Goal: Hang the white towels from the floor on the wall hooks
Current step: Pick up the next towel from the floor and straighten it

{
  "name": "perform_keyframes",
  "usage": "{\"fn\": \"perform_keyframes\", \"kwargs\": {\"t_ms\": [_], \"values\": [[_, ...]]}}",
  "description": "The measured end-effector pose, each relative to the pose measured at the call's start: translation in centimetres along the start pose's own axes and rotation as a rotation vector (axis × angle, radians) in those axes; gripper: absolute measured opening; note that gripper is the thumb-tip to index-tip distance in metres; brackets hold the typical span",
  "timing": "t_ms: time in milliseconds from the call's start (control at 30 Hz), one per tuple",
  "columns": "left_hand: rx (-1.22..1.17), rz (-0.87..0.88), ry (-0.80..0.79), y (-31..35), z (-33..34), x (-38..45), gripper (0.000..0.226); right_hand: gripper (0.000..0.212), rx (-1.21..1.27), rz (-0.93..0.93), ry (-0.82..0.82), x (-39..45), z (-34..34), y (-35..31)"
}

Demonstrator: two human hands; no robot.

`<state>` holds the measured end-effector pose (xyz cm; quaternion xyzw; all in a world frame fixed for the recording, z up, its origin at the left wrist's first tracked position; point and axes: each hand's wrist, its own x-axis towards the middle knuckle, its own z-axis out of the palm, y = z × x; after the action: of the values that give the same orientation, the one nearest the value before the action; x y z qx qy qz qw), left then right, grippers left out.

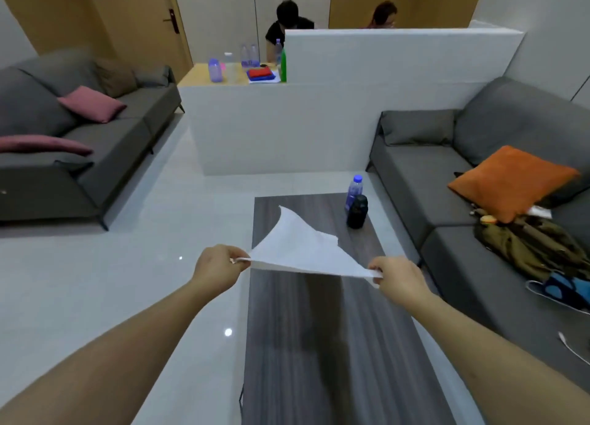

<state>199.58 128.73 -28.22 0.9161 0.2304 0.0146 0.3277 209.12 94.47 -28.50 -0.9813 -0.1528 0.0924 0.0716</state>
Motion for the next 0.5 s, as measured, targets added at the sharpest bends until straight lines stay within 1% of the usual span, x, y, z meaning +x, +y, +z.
{"fn": "perform_keyframes", "kwargs": {"t_ms": [100, 233, 367, 433, 500], "values": [[0.093, -0.039, -0.122, -3.8, 3.4, -4.0, 0.011, 0.025, -0.001, 0.061, -0.101, -4.5, 4.1, 1.1], [0.159, -0.032, -0.283, -7.8, 6.0, -9.4, 0.015, 0.02, 0.006, 0.141, -0.202, -11.4, 8.3, 1.6], [0.195, -0.041, -0.457, -10.6, 7.3, -14.5, 0.013, 0.013, 0.019, 0.21, -0.308, -17.7, 11.4, 1.4], [0.217, -0.035, -0.504, -11.5, 7.5, -16.6, 0.014, 0.008, 0.039, 0.236, -0.348, -20.3, 12.6, 1.3], [0.234, -0.036, -0.554, -12.3, 7.3, -18.2, 0.011, 0.006, 0.043, 0.231, -0.387, -22.3, 13.2, 1.0]]}}
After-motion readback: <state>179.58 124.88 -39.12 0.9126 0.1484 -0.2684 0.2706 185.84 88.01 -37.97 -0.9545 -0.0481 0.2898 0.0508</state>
